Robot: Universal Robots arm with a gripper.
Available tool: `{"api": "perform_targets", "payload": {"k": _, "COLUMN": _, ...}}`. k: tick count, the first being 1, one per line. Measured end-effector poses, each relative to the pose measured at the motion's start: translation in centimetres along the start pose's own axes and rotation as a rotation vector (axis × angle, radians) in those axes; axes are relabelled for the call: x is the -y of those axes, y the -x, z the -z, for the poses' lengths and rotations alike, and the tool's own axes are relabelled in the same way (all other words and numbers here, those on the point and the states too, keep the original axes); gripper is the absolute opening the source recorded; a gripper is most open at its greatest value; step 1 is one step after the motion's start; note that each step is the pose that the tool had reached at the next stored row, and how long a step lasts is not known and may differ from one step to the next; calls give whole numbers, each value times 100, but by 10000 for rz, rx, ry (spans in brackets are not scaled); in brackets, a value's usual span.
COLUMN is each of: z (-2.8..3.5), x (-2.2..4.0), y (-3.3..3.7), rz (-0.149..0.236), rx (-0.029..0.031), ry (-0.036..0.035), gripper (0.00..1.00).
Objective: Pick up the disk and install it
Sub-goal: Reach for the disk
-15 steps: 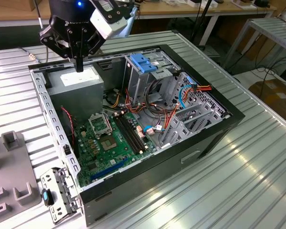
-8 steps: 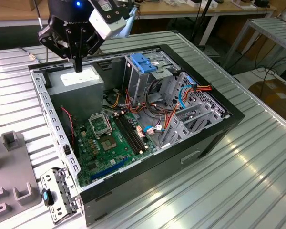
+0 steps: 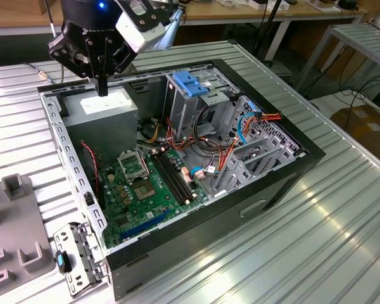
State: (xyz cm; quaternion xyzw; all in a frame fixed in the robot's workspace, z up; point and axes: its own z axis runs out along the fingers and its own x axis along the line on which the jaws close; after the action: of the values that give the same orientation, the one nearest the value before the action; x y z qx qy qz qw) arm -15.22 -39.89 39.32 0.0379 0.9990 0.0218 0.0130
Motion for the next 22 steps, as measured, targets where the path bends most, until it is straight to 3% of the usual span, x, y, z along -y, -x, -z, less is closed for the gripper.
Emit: {"api": "perform_targets", "payload": {"k": 22, "z": 1, "x": 5, "y": -68, "rz": 0, "rx": -2, "ry": 0, "gripper": 11}}
